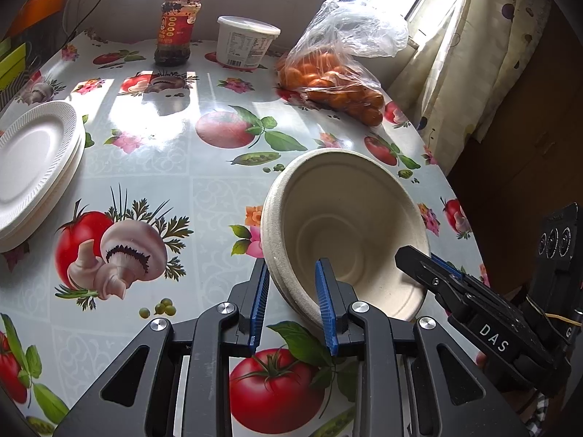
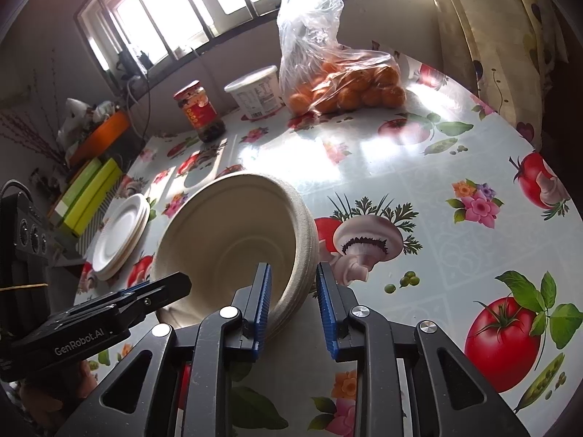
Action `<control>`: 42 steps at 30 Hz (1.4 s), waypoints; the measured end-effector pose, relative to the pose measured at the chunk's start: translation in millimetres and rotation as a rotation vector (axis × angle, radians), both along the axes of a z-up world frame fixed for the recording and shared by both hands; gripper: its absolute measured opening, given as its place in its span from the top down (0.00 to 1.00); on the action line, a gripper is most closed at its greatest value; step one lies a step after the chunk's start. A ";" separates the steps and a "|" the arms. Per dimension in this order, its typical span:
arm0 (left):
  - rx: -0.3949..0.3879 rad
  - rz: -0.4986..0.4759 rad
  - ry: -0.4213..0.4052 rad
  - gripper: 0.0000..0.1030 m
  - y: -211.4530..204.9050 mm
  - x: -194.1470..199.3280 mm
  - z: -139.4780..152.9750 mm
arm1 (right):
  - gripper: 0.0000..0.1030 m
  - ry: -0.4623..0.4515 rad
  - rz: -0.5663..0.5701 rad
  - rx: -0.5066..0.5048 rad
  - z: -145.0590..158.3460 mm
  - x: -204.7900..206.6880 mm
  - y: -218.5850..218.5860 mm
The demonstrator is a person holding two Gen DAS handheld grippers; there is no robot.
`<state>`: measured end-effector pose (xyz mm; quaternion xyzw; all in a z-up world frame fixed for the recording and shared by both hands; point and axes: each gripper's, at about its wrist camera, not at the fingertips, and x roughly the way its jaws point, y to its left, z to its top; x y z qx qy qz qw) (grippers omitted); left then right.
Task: Organize plates and bowls
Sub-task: 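Lift the bowl stack with both tools and carry it toward the plate stack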
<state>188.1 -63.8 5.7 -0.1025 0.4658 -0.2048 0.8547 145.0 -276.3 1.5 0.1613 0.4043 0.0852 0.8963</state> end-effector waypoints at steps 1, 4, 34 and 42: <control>-0.001 0.001 0.000 0.73 0.2 -0.2 0.1 | 0.76 0.000 0.000 0.001 0.0 0.0 0.3; -0.001 0.003 -0.004 0.73 0.9 -0.6 1.1 | 0.76 0.000 0.000 0.001 0.1 0.1 0.0; 0.009 0.042 -0.057 0.73 18.1 -20.2 29.8 | 0.76 -0.056 0.022 -0.007 30.6 -14.9 21.4; 0.011 0.065 -0.069 0.73 28.8 -26.2 37.6 | 0.76 -0.065 0.045 -0.006 38.0 -16.7 33.2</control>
